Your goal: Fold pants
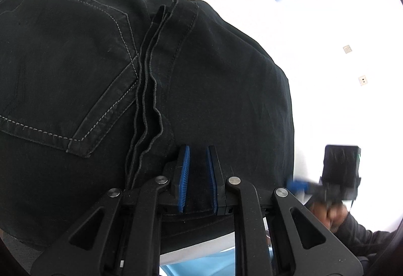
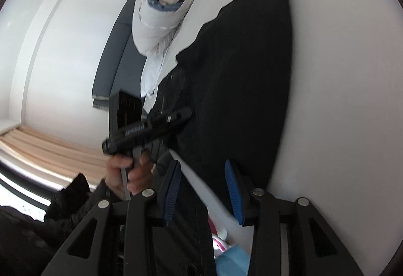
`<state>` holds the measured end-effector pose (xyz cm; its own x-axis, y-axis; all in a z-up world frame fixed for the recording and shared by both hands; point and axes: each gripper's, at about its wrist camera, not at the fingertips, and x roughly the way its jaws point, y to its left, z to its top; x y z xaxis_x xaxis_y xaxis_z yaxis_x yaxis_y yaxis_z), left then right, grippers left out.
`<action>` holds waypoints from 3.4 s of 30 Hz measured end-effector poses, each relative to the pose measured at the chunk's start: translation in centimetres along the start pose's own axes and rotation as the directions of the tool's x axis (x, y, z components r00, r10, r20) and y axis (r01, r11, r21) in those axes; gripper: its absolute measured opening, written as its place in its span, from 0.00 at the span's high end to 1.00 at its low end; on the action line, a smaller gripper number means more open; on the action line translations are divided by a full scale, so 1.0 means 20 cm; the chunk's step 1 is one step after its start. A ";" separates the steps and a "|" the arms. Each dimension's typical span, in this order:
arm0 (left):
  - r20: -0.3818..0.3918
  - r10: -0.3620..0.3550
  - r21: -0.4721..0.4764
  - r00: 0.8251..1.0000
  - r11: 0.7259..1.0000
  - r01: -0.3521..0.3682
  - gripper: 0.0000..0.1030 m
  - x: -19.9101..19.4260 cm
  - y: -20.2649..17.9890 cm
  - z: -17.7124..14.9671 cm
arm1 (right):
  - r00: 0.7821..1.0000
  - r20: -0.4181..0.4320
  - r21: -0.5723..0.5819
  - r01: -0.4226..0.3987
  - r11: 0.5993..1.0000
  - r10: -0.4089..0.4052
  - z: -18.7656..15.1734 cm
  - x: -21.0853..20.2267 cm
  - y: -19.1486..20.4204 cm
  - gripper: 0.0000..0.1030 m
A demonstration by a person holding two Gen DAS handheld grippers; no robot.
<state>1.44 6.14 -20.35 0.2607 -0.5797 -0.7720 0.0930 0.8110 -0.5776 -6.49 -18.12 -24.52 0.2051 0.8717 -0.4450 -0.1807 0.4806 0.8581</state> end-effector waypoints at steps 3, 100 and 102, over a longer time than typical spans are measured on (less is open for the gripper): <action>0.072 0.038 0.008 0.997 0.999 -0.039 0.87 -0.17 0.00 -0.01 | 0.996 -0.082 -0.048 0.014 0.999 -0.017 -0.09 0.04 0.12 0.59; 0.530 0.364 0.436 0.766 0.657 -0.615 0.98 -0.39 -0.70 -0.32 | 0.987 0.158 0.241 -0.046 0.970 0.008 0.51 0.15 0.00 0.10; 0.530 0.415 0.449 0.739 0.602 -0.660 0.98 -0.38 -0.67 -0.28 | 0.988 0.154 0.255 -0.045 0.966 0.006 0.52 0.17 -0.01 0.10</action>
<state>-7.27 -0.67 -8.24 0.7408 -0.0502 -0.6699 0.3154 0.9064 0.2809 4.28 -16.19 -23.50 0.3494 0.8494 -0.3956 0.0616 0.4005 0.9142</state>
